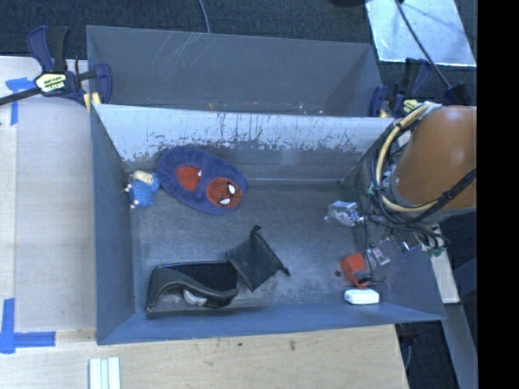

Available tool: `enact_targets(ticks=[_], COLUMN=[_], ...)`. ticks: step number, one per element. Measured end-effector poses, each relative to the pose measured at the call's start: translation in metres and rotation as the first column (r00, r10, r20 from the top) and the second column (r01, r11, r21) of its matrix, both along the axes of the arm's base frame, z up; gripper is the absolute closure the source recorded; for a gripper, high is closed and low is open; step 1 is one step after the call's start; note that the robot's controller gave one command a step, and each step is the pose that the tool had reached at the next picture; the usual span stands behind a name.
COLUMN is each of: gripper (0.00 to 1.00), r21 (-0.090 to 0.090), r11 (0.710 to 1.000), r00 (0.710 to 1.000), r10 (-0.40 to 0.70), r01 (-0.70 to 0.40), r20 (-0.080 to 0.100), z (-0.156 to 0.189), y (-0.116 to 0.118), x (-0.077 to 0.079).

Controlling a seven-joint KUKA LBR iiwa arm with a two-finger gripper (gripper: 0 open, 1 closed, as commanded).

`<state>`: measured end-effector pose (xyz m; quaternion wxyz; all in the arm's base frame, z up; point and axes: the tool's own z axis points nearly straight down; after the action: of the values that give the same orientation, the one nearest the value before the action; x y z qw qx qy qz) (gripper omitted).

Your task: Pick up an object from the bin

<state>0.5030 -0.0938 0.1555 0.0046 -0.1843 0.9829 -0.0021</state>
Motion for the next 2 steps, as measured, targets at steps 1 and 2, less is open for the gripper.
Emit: enact_targets(ticks=[1, 2], gripper=[0.00, 0.00], r21=[0.003, 0.001], r11=[0.987, 0.648], r00=[0.987, 0.648], r10=[0.163, 0.762], r01=[-0.163, -0.762], r20=[-0.005, -0.005], z=[-0.087, -0.075], y=[0.022, 0.089], x=[-0.013, 0.026])
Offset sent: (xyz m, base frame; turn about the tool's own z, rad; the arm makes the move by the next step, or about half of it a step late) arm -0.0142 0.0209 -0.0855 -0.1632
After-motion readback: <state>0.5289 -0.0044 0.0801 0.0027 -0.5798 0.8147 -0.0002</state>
